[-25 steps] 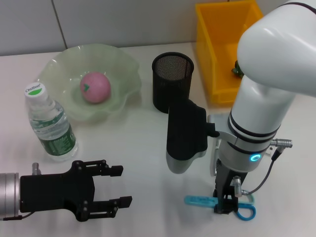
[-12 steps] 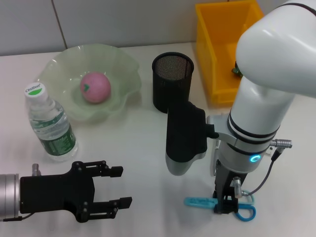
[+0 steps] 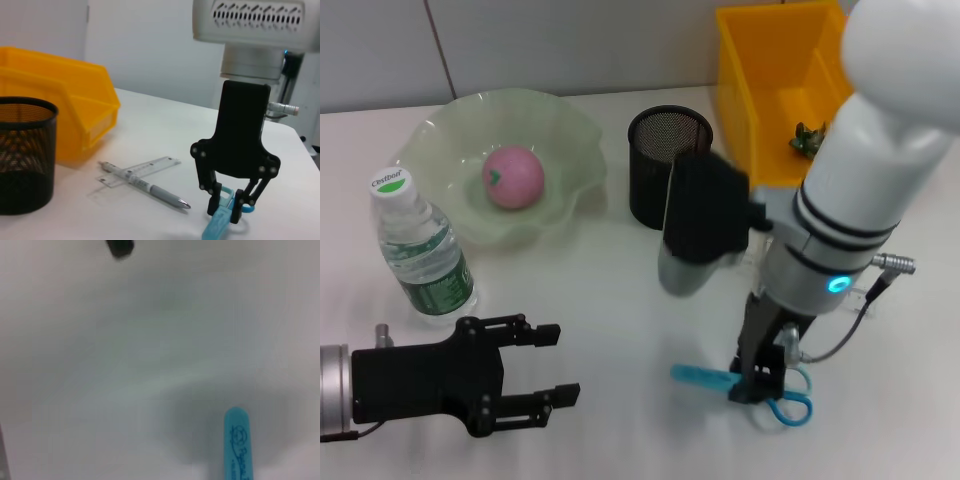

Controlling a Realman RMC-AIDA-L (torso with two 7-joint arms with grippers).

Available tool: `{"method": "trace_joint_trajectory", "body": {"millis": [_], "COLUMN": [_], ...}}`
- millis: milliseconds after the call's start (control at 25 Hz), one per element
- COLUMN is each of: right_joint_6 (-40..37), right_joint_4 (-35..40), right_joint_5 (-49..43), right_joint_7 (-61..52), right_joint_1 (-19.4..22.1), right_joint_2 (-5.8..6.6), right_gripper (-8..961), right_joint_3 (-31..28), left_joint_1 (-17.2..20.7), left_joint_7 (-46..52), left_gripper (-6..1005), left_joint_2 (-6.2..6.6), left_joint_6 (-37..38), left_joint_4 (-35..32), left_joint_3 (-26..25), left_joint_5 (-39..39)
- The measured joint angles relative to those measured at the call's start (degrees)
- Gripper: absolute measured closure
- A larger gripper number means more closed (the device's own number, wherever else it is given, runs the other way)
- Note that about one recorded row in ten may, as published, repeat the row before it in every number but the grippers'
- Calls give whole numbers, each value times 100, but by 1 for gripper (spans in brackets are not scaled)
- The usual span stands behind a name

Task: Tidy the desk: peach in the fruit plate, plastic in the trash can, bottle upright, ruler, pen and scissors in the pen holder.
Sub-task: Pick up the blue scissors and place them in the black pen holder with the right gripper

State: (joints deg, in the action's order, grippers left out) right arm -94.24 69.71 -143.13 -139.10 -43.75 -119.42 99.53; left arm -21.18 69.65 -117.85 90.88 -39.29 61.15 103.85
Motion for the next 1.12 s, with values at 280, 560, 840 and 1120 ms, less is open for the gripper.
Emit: {"method": "trace_joint_trajectory", "body": {"millis": [280, 560, 840, 1120], "right_joint_6": [-2, 49, 13, 121], "right_joint_4": [10, -137, -638, -1421], "right_joint_5": [405, 1053, 2387, 3044], "right_joint_7": [479, 1280, 2504, 3253], "right_joint_1": [156, 372, 679, 649], "right_joint_2": [14, 25, 44, 57], "right_gripper": [741, 741, 741, 741], "right_joint_3": [-1173, -2734, -4144, -5081], "left_joint_1": [12, 26, 12, -22], "left_joint_7": [18, 21, -6, -11], "left_gripper": [287, 287, 287, 287], "left_joint_2": [3, 9, -6, -27], "left_joint_6": [13, 26, 86, 119], "left_joint_4": [1, 89, 124, 131], "left_joint_3": [-166, -311, -403, -441], "left_joint_5": [3, 1, -13, -22]}}
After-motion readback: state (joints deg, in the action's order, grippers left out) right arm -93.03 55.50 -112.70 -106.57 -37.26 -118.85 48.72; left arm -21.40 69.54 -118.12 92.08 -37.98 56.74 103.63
